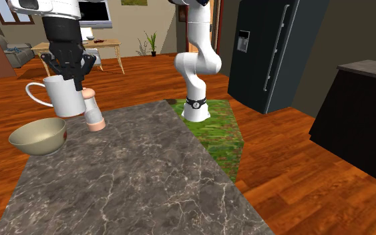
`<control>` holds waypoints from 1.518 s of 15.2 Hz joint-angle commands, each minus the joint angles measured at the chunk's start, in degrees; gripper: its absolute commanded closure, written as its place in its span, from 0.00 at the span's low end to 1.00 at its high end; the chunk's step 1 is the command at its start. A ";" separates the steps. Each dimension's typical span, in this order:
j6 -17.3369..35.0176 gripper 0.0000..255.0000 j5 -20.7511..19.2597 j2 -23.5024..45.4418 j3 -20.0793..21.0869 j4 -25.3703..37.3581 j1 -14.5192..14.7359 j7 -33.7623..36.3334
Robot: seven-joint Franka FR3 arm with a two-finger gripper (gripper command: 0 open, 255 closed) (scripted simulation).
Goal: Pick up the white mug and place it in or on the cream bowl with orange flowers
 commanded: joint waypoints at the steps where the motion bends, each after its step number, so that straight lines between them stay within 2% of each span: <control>1: -1.67 1.00 1.95 3.29 -1.48 4.30 -1.31 -3.24; 7: -7.32 1.00 8.75 14.39 -4.56 18.36 -7.44 -12.18; 14: -17.51 1.00 17.10 30.48 -4.79 41.93 -19.11 -18.96; 23: -9.73 1.00 16.65 28.84 -4.72 32.31 -17.10 -20.39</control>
